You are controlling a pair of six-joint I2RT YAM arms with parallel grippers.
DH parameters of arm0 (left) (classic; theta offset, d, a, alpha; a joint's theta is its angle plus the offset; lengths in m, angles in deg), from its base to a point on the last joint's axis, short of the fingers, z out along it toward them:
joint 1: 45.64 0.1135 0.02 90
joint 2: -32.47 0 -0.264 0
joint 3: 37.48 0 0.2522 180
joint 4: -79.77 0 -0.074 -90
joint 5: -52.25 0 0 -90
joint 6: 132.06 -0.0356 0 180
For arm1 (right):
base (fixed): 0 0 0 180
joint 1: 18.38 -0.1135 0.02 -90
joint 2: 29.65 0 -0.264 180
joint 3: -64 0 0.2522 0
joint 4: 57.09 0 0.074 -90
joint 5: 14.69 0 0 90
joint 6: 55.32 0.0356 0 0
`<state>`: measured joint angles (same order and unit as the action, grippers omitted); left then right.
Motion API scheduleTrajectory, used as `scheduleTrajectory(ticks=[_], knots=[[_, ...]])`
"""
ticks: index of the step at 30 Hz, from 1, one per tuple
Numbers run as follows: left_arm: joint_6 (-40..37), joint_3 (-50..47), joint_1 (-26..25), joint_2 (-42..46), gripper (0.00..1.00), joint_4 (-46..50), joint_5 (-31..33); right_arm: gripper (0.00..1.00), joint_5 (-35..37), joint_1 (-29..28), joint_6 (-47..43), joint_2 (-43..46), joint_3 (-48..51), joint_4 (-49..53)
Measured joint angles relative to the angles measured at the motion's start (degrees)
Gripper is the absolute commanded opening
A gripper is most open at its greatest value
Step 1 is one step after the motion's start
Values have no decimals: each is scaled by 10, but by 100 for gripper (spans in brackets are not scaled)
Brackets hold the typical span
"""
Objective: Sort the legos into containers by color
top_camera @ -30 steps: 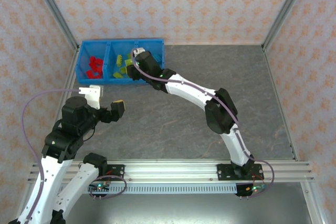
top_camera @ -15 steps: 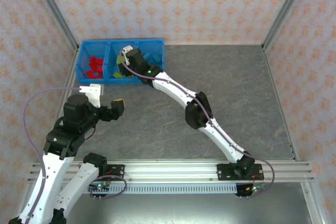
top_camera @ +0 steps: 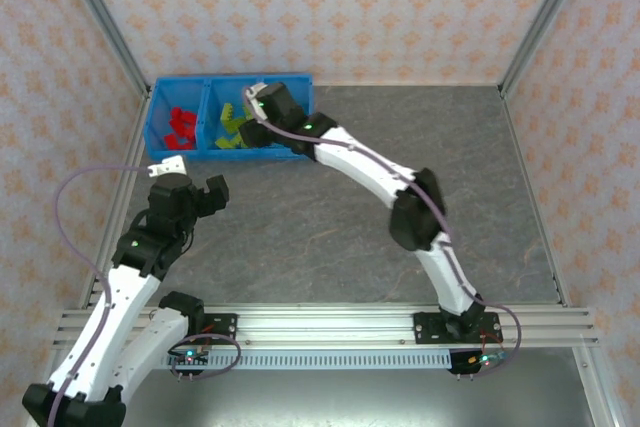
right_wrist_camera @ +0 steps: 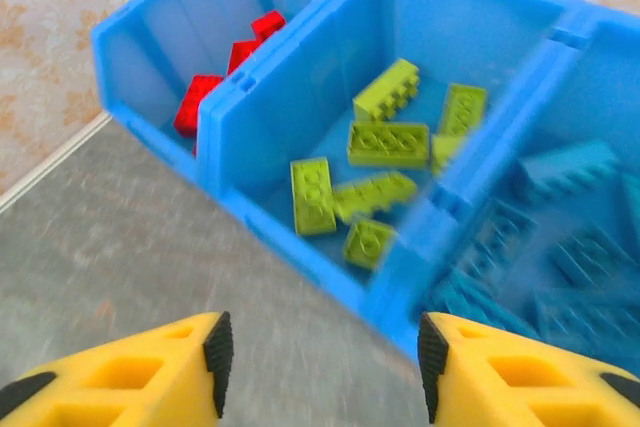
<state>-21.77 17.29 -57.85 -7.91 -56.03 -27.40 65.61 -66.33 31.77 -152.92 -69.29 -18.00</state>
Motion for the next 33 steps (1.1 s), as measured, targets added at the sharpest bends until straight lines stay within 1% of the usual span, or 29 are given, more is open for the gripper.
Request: scheduleTrajectory(ticks=[3,5,6,9,11,13,15,16,17,19,21,22,24,27,28,29,30,31,32,33], knots=[[-18,-54,0,-11,100,-77,62,65,35,0,-3,164,159,-15],[-36,-80,1,-19,100,-123,98,70,75,0,-2,266,256,-29],[-46,-91,3,-25,100,-148,115,72,99,0,0,316,304,-37],[-71,-117,11,-54,100,-216,152,75,198,0,11,458,463,-70],[-84,-136,18,-79,100,-265,160,79,270,0,16,531,564,-100],[-95,-153,29,-113,100,-308,159,84,344,6,8,592,675,-152],[-103,-161,41,-152,100,-349,152,92,408,22,-5,631,767,-196],[-108,-164,48,-172,100,-370,144,93,438,39,-9,641,807,-217],[-113,-167,54,-192,100,-394,136,94,456,63,-7,646,836,-231],[-120,-171,71,-238,100,-445,114,95,473,141,7,650,885,-261],[-130,-171,87,-283,100,-489,92,96,468,231,20,647,925,-307],[-134,-171,95,-307,100,-513,81,96,467,267,24,640,941,-330],[-138,-164,109,-355,100,-545,57,97,456,320,26,603,961,-388],[-148,-140,124,-420,98,-569,15,96,416,372,20,496,968,-485],[-158,-135,123,-434,100,-579,-3,94,397,381,17,467,969,-513],[-163,-134,121,-440,100,-590,-17,88,374,389,12,442,970,-546],[-171,-137,117,-443,100,-608,-30,93,348,400,7,403,972,-599],[-174,-145,114,-445,100,-634,-39,93,334,407,9,375,972,-639],[-177,-158,112,-447,100,-665,-46,93,311,417,9,353,971,-648],[-179,-165,112,-448,100,-674,-53,98,289,427,10,349,973,-645]])
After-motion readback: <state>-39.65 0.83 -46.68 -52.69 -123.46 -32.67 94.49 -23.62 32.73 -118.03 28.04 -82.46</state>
